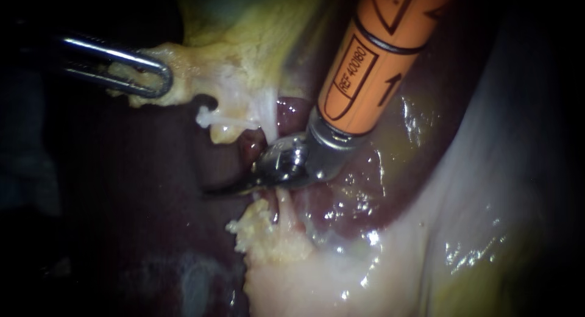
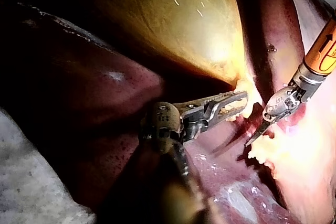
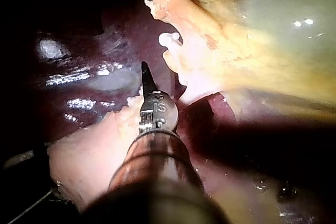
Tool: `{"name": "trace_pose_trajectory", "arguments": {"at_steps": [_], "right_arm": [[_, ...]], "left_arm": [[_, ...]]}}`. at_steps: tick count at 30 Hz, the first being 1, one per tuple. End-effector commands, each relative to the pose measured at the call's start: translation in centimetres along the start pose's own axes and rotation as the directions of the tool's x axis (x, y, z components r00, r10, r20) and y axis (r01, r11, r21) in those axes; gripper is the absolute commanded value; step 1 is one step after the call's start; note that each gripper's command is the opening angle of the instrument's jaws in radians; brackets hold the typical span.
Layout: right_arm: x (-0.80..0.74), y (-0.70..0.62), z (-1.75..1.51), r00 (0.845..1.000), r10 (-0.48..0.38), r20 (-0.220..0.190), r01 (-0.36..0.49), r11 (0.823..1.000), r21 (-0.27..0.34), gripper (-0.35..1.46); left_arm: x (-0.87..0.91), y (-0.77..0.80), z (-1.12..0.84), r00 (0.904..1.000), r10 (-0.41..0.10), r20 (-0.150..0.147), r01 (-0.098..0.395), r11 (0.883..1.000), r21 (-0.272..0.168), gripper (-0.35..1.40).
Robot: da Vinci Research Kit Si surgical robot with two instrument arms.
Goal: Go back from the cut left tube
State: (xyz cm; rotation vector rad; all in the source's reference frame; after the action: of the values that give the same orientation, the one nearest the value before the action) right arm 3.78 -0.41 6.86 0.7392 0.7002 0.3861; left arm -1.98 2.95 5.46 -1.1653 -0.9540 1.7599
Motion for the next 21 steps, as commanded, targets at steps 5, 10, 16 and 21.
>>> {"name": "trace_pose_trajectory", "arguments": {"at_steps": [5, 10, 16, 21], "right_arm": [[0.00, 0.00, 0.00, 1.000, 0.000, 0.000, 0.000, 1.000, 0.000, -0.35], [0.00, 0.00, 0.00, 1.000, 0.000, -0.003, 0.000, 1.000, 0.001, -0.35], [0.00, 0.00, 0.01, 1.000, -0.001, -0.010, 0.001, 1.000, 0.018, -0.35], [-0.03, 0.00, 0.03, 0.998, -0.006, -0.065, 0.009, 0.999, 0.045, 0.72]], "left_arm": [[-0.01, 0.00, 0.01, 1.0000, 0.000, 0.000, 0.000, 1.000, 0.001, -0.35], [-0.01, 0.00, 0.01, 1.0000, 0.000, 0.000, 0.000, 1.000, 0.001, -0.35], [-0.01, 0.00, 0.00, 1.0000, 0.000, 0.000, 0.000, 1.000, 0.001, -0.35], [-0.01, 0.00, 0.00, 1.0000, 0.000, 0.000, 0.000, 1.000, 0.001, -0.35]]}}
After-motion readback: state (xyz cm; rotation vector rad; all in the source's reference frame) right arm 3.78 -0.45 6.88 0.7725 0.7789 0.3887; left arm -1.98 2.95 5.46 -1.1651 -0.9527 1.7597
